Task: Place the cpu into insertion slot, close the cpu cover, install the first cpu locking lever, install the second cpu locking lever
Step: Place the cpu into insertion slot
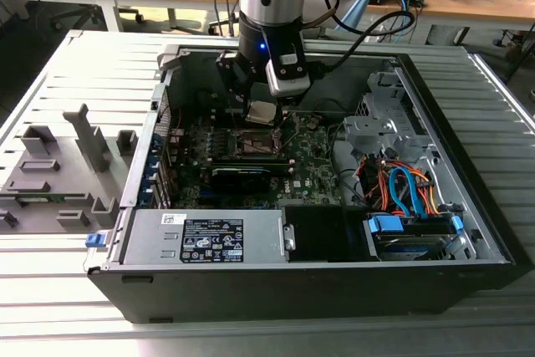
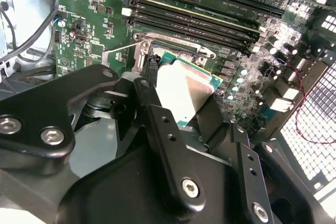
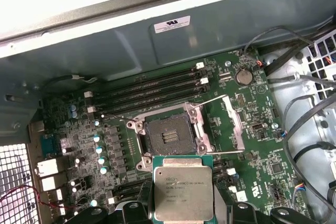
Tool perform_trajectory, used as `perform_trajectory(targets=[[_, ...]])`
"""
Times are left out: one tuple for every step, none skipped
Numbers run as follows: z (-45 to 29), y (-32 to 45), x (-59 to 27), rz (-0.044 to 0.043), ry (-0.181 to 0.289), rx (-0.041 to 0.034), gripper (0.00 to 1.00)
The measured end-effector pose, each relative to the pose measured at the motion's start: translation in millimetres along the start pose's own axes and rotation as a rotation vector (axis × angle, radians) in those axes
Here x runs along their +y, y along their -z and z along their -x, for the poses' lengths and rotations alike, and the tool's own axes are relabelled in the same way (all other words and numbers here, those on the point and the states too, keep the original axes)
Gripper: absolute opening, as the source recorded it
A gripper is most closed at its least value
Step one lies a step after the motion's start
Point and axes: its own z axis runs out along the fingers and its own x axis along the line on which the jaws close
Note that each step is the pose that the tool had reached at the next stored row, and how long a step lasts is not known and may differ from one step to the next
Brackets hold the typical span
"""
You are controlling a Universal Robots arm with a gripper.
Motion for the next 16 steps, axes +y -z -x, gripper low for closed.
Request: perform_trajectory(targets=[[0.0, 0.0, 0.0, 0.0, -0.002, -0.0002, 0.54], [0.0, 0.0, 0.0, 0.0, -0.003, -0.0003, 0.54], [0.0, 0.0, 0.0, -0.0001, -0.005, -0.0004, 0.54], [0.0, 0.0, 0.0, -0.0001, -0.007, -0.0006, 0.54], [0.0, 0.0, 0.0, -0.0002, -0.01, -0.0008, 0.54], [0.0, 0.0, 0.0, -0.0002, -0.013, -0.0011, 0.54], [0.0, -0.1, 0.0, -0.0002, -0.015, -0.0013, 0.54], [0.0, -0.1, 0.0, -0.0003, -0.018, -0.0015, 0.54], [0.0, -0.1, 0.0, -0.0004, -0.021, -0.0018, 0.54], [0.0, -0.1, 0.0, -0.0004, -0.023, -0.002, 0.54], [0.0, -0.1, 0.0, -0.0005, -0.026, -0.0022, 0.54], [0.0, -0.1, 0.0, -0.0005, -0.028, -0.0024, 0.54], [0.0, -0.1, 0.0, -0.0006, -0.031, -0.0027, 0.54], [0.0, -0.1, 0.0, -0.0007, -0.034, -0.003, 0.54], [0.0, -0.1, 0.0, -0.0008, -0.037, -0.0033, 0.54], [0.0, -0.1, 0.0, -0.0008, -0.04, -0.0035, 0.54]])
